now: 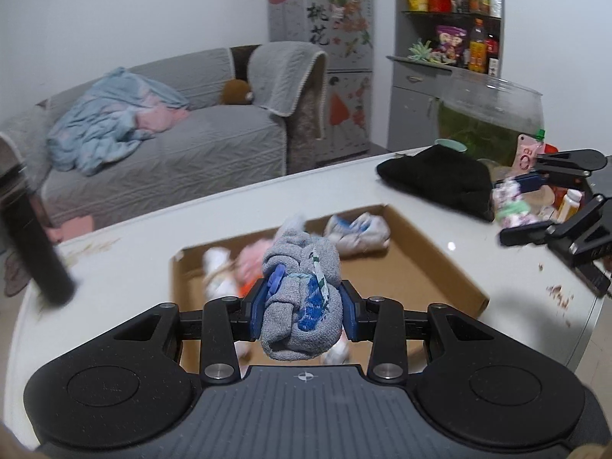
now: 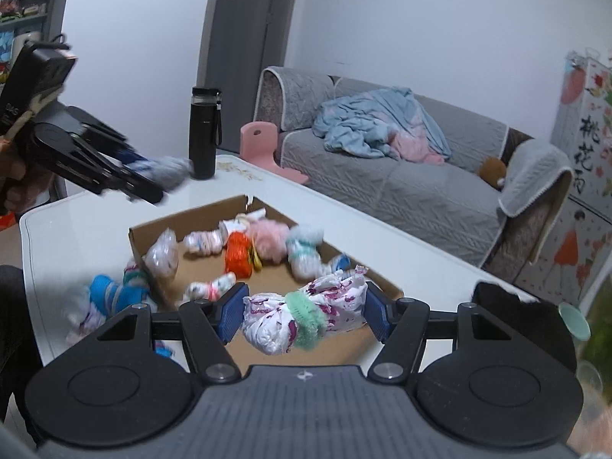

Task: Organize objects
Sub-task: 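Carry both sock rolls into the tray and open both grippers to release them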

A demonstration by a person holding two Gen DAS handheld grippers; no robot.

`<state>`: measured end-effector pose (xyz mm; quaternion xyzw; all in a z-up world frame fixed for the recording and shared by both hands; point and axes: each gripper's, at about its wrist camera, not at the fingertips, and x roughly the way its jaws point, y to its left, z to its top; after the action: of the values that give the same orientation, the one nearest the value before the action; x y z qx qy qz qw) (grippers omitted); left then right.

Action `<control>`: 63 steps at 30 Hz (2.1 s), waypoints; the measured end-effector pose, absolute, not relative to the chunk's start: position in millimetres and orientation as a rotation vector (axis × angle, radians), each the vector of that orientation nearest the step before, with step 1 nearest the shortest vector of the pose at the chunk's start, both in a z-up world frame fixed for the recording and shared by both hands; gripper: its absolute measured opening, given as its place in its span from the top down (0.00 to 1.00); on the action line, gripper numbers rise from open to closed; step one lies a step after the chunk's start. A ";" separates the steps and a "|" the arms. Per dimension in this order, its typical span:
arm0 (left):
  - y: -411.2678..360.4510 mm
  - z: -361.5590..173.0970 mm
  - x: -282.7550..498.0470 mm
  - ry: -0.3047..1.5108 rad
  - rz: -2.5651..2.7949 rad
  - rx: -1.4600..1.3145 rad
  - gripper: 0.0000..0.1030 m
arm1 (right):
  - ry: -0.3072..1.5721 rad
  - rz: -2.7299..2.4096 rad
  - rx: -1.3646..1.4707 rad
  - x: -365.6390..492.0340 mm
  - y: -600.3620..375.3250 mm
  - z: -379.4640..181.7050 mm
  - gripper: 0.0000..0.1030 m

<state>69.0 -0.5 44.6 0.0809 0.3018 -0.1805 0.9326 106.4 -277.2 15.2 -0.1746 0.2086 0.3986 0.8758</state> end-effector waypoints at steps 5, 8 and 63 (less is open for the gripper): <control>-33.6 44.0 107.4 0.623 -0.417 0.172 0.56 | 0.437 0.858 -0.377 128.2 -260.1 19.9 0.42; -43.7 37.7 128.4 0.637 -0.425 0.166 0.56 | 0.452 0.866 -0.391 140.9 -251.4 17.0 0.42; -47.3 -54.7 204.3 0.827 -0.362 0.207 0.33 | 0.684 0.927 -0.609 217.6 -180.2 -67.8 0.19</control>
<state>204.3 -47.3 -54.7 0.1000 0.3989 -0.1748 0.8946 217.6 -180.2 -67.8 -0.2833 0.3185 0.4312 0.7952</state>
